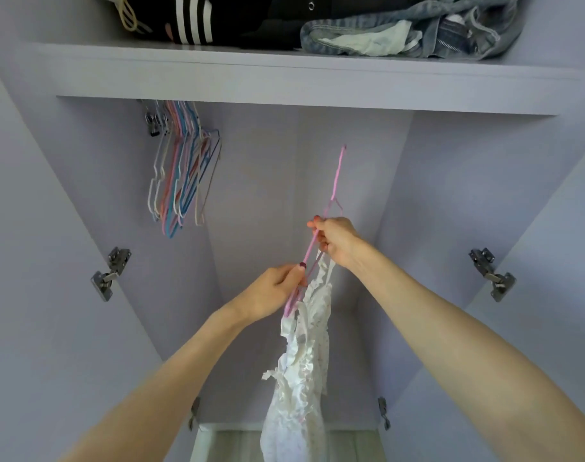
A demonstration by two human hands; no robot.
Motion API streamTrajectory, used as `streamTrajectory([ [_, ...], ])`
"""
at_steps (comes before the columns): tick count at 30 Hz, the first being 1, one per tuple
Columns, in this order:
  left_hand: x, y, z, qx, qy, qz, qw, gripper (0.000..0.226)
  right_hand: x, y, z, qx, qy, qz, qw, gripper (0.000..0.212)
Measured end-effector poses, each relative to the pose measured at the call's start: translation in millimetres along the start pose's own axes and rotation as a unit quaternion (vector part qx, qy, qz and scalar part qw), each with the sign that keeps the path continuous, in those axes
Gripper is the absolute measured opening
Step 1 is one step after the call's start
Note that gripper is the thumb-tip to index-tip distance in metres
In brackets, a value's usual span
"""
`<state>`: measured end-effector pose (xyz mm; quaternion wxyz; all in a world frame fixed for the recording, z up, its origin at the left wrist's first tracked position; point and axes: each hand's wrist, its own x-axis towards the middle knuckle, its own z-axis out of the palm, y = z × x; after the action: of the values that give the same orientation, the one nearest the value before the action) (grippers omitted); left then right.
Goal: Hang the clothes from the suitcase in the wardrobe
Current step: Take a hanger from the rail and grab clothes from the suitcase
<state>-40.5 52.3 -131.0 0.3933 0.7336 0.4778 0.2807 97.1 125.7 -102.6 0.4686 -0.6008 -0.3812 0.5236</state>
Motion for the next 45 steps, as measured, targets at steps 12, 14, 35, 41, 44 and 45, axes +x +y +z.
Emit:
streamTrajectory([
  [12, 26, 4, 45, 0.174, -0.004, 0.091, 0.980, 0.025, -12, 15, -54, -0.069, 0.038, 0.013, 0.997, 0.017],
  [14, 36, 15, 48, 0.176, -0.015, 0.102, 0.979, 0.027, -9, 16, -65, 0.009, 0.049, 0.014, 0.999, 0.022],
  [35, 195, 136, 18, 0.507, 0.403, 0.215, 0.731, 0.088, 104, -96, -229, -0.199, 0.334, -0.144, 0.910, 0.031],
  [41, 208, 128, 20, 0.523, 0.438, 0.217, 0.698, 0.094, 135, -108, -233, -0.234, 0.315, -0.130, 0.911, 0.032],
  [44, 213, 126, 22, 0.524, 0.460, 0.211, 0.685, 0.093, 147, -103, -232, -0.242, 0.306, -0.122, 0.913, 0.031],
  [45, 214, 126, 22, 0.522, 0.466, 0.210, 0.683, 0.092, 150, -100, -232, -0.246, 0.305, -0.119, 0.912, 0.031],
])
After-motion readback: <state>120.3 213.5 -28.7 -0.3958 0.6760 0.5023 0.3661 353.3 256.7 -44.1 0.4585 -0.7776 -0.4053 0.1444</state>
